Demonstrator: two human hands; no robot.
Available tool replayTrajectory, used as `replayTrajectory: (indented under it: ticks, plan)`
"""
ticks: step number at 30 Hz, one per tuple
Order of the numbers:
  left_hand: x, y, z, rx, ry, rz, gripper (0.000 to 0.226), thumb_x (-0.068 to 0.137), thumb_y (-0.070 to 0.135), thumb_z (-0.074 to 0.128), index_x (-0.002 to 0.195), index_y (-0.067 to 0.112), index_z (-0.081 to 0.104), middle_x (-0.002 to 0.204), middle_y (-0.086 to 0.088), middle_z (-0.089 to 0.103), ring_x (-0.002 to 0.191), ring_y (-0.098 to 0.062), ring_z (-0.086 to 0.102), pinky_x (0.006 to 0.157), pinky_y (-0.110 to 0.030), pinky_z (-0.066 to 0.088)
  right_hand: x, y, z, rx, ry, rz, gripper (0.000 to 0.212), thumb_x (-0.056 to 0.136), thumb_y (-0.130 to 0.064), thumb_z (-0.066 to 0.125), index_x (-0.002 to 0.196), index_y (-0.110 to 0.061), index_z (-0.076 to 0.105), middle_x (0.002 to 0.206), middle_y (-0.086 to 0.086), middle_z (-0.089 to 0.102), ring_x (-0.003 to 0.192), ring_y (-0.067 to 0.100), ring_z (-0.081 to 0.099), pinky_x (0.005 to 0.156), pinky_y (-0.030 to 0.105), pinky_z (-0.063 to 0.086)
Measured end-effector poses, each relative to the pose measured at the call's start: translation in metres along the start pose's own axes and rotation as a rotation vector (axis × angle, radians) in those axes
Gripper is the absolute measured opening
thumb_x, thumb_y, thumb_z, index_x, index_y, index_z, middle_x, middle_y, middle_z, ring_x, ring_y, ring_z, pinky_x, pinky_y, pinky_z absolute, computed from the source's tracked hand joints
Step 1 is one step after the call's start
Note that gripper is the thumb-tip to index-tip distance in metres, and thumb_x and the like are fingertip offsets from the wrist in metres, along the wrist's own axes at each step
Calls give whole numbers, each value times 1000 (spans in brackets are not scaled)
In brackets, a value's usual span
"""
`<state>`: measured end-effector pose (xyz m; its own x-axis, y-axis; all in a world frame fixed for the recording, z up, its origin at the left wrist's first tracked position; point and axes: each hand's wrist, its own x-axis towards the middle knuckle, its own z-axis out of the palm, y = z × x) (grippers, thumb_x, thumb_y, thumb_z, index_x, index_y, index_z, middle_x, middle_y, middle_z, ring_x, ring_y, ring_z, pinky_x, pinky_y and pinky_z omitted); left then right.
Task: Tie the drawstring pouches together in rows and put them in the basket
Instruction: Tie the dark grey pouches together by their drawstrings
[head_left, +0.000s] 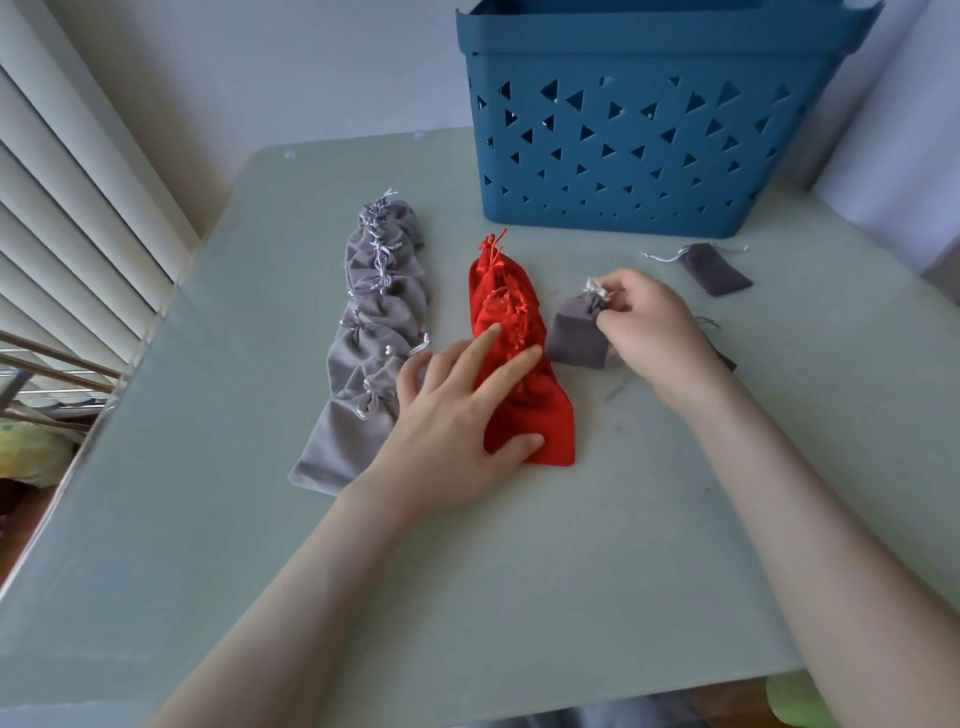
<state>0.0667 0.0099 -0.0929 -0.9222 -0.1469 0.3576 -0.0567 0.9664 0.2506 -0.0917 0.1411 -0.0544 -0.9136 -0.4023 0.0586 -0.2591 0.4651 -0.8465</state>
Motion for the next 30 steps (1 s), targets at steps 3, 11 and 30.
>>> replayTrajectory:
  ticks: [3, 11, 30]
  plan:
    - [1, 1, 2, 18, -8, -66, 61, 77, 64, 45, 131, 37, 48, 146, -3, 41, 133, -24, 33, 107, -48, 15, 1, 7, 0, -187, -18, -37, 39, 85, 3, 43, 114, -15, 62, 107, 7, 65, 92, 18, 52, 67, 18, 31]
    - [4, -5, 1, 77, 86, -162, 56, 79, 39, 69, 129, 19, 53, 135, -3, 53, 121, -29, 48, 99, -38, 14, 0, 15, -1, -545, 59, -281, 31, 92, -6, 51, 120, -16, 62, 125, 9, 50, 115, 31, 41, 95, 32, 29]
    - [9, 15, -12, -315, 199, -82, 33, 85, 40, 48, 112, 27, 62, 111, 15, 61, 104, -8, 52, 97, -29, 23, -6, 4, -21, -350, 417, -298, 24, 80, 10, 42, 87, 1, 62, 108, 15, 49, 108, 29, 46, 86, 18, 35]
